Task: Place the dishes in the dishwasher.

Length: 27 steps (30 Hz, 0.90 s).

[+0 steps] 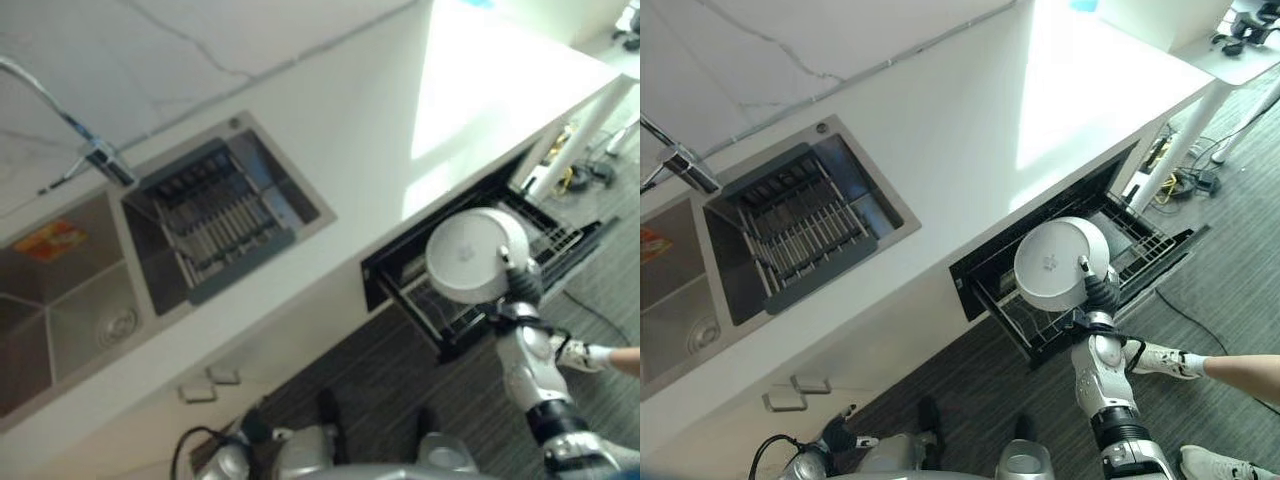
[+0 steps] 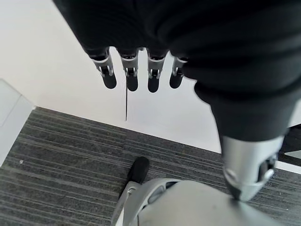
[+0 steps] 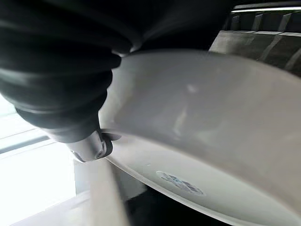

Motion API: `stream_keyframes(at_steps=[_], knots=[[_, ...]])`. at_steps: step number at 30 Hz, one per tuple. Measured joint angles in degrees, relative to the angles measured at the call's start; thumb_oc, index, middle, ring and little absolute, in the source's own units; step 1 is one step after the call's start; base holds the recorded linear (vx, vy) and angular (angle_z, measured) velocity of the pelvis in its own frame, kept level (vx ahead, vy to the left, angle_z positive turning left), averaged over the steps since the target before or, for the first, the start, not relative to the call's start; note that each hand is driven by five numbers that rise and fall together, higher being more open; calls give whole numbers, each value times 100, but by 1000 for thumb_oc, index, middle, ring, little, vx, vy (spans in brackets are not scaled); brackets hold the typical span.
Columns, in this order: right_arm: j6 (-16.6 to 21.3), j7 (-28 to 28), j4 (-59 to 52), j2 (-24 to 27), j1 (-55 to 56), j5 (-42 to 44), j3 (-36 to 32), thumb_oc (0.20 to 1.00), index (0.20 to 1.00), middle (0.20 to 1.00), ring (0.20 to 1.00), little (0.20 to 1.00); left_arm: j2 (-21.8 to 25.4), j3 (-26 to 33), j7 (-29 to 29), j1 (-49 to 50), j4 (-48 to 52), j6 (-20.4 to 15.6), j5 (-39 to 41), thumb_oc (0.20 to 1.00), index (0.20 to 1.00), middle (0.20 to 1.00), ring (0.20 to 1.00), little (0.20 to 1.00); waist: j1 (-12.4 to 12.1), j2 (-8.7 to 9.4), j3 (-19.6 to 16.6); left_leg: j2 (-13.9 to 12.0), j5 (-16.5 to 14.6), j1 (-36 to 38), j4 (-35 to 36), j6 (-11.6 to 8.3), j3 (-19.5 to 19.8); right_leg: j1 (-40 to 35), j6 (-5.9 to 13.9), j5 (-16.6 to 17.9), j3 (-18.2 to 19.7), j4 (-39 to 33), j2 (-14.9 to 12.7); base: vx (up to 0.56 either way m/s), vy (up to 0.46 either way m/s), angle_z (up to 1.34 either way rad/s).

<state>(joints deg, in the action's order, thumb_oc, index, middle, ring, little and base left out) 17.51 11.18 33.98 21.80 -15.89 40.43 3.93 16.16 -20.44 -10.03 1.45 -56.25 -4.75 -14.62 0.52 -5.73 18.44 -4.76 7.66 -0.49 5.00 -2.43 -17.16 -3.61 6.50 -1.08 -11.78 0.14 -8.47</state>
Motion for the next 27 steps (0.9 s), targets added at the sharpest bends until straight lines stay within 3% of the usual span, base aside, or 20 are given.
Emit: stream_keyframes(at_steps=[4,8,11,15,17,19,25,27], knots=[[-620,65,177,266,-548,-364,-12,200,200,200,200,200,196,2,19,-137,-3,3,9,1000,1000,1000,1000,1000,-126,59,154,49,59,-159,-1,113,121,84,27,17,-132,16,-22,-84,40,19],[-838,195,664,402,-1132,-629,13,200,200,200,200,200,414,1,75,-336,3,32,125,1000,1000,1000,1000,1000,-252,110,377,66,57,-241,-92,119,169,147,24,1,-164,125,-38,-144,20,6],[-955,464,1294,864,-1938,-1090,7,200,200,200,200,200,422,-170,34,-694,-52,-43,228,1000,1000,1000,1000,1000,-328,23,682,44,-19,-810,-580,223,284,696,13,-160,-225,754,-130,-153,15,17],[-1090,982,1320,1359,-2479,-2234,95,200,200,200,200,200,430,-215,-18,-880,-110,-81,253,1000,1000,1000,1000,1000,-500,-3,1048,63,-117,-1232,-1041,296,383,1182,-33,-414,-279,1490,-308,-141,2,15],[-1411,1299,1434,1708,-2781,-2891,479,200,200,200,200,200,453,-215,-50,-896,-112,-146,257,1000,1000,1000,1000,1000,-586,-19,1106,75,-140,-1467,-1229,318,426,1483,-129,-575,-283,1827,-398,-114,-25,15],[-1601,1471,1574,1729,-2832,-3361,602,200,200,200,200,200,467,-217,-51,-864,-119,-163,285,1000,1000,1000,1000,1000,-659,-19,1147,70,-149,-1506,-1307,325,452,1573,-150,-656,-277,1975,-425,-66,-37,7],[-2078,1569,1909,1934,-3132,-5131,1831,200,200,200,200,200,524,-217,-63,-1001,-167,-270,336,1000,1000,1000,1000,1000,-748,-41,1188,212,-140,-1884,-1464,319,891,1975,-147,-806,-298,2430,-494,-62,-39,8],[-2145,1586,1959,1928,-3255,-5485,1924,200,200,200,200,200,540,-217,-64,-1099,-205,-266,339,1000,1000,1000,1000,1000,-770,-44,1200,200,-127,-2025,-1560,297,923,2088,-163,-833,-320,2519,-490,-40,-43,7]])
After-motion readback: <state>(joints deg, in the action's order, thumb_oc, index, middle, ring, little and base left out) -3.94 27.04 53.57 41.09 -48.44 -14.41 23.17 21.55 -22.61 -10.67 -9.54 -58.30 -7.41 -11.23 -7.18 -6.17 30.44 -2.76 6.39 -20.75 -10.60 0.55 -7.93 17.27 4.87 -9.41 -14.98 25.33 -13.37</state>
